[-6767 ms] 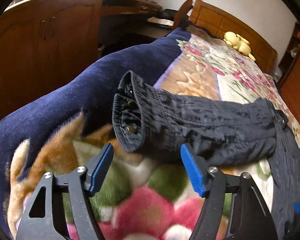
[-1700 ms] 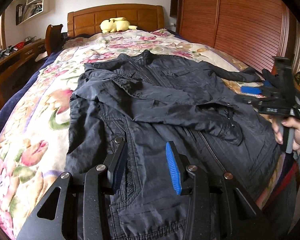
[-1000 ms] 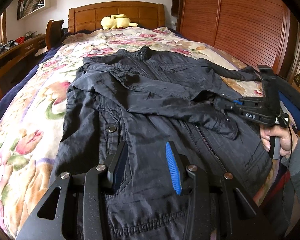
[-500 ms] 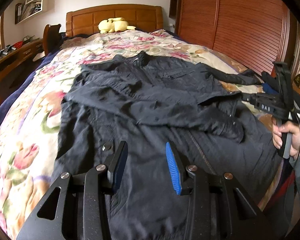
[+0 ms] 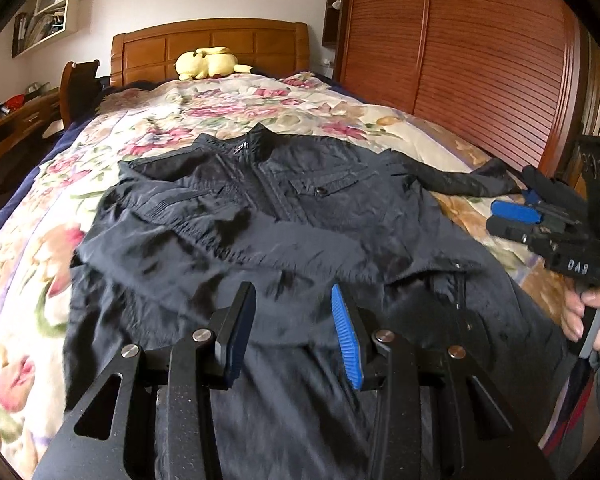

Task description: Fold large clothes

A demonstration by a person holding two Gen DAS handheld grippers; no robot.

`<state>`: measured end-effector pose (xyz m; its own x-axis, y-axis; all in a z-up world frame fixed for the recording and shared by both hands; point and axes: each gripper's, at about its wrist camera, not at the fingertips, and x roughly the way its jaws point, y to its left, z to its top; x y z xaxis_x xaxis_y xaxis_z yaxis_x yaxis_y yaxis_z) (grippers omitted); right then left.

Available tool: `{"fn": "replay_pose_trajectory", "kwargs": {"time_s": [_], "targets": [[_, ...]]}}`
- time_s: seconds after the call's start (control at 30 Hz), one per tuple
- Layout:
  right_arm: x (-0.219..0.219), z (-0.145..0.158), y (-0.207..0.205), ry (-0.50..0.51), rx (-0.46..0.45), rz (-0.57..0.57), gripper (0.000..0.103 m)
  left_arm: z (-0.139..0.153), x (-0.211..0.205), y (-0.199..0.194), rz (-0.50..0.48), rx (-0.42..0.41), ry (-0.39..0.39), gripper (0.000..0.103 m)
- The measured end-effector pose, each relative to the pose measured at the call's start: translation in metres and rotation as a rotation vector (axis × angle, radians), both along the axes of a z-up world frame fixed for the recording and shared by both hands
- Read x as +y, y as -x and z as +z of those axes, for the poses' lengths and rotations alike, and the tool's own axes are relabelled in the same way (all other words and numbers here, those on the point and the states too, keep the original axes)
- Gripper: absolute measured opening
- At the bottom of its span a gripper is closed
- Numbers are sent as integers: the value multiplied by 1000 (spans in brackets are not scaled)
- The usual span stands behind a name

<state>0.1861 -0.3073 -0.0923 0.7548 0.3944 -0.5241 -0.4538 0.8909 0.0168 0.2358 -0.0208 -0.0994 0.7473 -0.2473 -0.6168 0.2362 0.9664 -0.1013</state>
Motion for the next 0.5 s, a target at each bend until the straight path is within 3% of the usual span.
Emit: {"fn": "replay_pose_trajectory", "kwargs": {"time_s": [0.03, 0.13, 0.33, 0.5], "targets": [[3, -3, -5, 7, 10, 7, 52, -1, -2, -4, 0, -1, 0, 40], [16, -16, -21, 43, 62, 42, 38, -5, -6, -17, 2, -7, -9, 40], [34, -58, -47, 129, 208, 80, 36, -19, -9, -29, -12, 5, -1, 40], [32, -67, -56, 118, 231, 73, 36, -33, -12, -31, -28, 29, -4, 40]]}}
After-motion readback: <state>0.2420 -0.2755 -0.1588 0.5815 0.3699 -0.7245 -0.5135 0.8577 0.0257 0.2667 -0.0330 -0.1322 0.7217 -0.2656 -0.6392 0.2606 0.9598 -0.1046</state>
